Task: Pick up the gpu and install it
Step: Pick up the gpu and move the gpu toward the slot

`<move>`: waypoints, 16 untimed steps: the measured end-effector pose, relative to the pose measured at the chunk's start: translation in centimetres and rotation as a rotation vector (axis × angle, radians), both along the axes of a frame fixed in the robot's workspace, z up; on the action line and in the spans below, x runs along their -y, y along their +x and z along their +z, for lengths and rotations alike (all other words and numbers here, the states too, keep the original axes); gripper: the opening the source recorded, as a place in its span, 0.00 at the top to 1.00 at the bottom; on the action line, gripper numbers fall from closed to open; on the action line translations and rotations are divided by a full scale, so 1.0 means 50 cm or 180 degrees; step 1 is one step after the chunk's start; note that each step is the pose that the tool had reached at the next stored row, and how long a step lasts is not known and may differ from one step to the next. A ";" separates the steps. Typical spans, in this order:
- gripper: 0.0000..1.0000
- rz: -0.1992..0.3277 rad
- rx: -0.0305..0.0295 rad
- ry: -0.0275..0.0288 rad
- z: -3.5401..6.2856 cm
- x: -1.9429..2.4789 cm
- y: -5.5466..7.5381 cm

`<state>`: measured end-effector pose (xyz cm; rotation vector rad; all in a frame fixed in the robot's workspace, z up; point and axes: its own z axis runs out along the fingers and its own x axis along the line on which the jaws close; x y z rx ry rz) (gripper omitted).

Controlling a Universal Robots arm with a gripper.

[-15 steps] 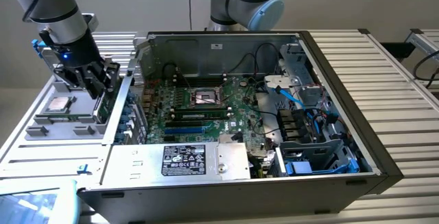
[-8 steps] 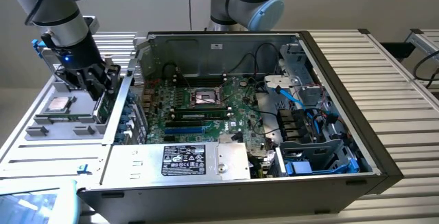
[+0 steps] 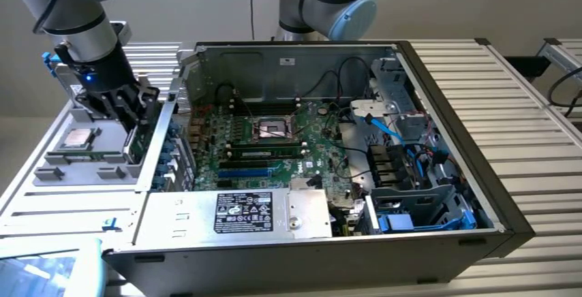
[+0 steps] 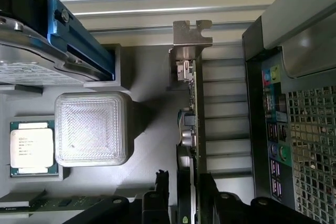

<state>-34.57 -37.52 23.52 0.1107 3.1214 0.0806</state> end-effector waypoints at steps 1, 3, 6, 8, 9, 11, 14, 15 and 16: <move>0.69 0.0000 0.0000 0.0000 0.000 0.0000 0.000; 0.72 0.0000 0.0000 0.0000 0.000 0.0000 0.000; 0.72 0.0000 0.0000 0.0000 0.000 0.0000 0.000; 0.72 0.0000 0.0000 0.0000 0.000 0.0000 0.000; 0.72 0.0000 0.0000 0.0000 0.000 0.0000 0.000; 0.72 0.0000 0.0000 0.0000 0.000 0.0000 0.000; 0.72 0.0000 0.0000 0.0000 0.019 -0.0014 0.000; 0.72 0.0000 0.0000 0.0000 0.028 -0.0020 0.000; 0.72 0.0000 0.0000 0.0000 0.037 -0.0029 0.000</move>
